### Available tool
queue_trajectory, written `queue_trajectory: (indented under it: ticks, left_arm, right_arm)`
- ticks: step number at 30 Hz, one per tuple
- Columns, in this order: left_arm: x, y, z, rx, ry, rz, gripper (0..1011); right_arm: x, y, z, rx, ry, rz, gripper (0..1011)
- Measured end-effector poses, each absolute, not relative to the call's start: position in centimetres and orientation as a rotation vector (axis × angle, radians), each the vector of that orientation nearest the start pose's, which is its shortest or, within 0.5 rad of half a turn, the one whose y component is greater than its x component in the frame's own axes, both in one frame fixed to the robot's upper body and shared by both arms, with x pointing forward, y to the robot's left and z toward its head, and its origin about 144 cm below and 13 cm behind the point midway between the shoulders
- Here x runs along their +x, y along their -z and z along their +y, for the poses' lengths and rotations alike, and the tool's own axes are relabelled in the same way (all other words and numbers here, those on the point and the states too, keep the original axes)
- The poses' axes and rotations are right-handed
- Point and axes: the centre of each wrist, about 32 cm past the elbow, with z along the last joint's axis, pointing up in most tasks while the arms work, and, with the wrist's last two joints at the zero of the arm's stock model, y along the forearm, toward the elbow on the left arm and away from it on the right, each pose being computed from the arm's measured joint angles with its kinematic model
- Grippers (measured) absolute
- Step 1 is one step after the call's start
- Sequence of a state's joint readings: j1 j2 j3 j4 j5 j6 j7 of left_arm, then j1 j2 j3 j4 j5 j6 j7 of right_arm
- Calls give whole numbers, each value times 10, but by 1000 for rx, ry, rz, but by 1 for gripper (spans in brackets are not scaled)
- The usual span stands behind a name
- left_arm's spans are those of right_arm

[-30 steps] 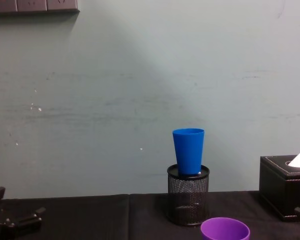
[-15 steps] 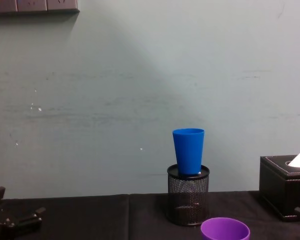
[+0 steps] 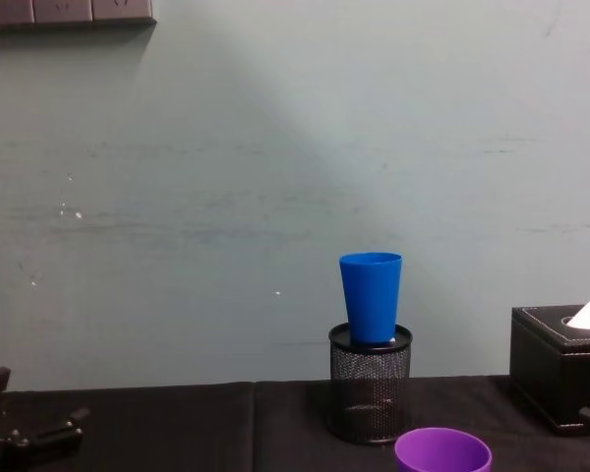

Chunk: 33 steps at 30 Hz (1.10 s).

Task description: Pick up one cup with a gripper and tap it against the other cup.

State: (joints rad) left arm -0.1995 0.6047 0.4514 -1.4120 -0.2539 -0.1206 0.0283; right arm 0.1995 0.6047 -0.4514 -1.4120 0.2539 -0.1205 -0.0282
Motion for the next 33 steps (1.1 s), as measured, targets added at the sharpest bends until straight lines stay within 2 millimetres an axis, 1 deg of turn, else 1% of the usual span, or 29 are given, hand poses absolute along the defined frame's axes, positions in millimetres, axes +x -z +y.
queue_trajectory:
  ticks: [19, 26, 33]
  left_arm:
    - [489, -1140, 310, 304, -1248, -285, 1000]
    - [489, -1140, 310, 304, -1248, -285, 1000]
    - [489, -1140, 310, 304, -1248, -285, 1000]
  right_arm:
    - [489, -1140, -310, -304, 1248, -285, 1003]
    - [481, -1148, -315, -254, 1256, -300, 1003]
    - [471, -1153, -315, -197, 1194, -240, 1003]
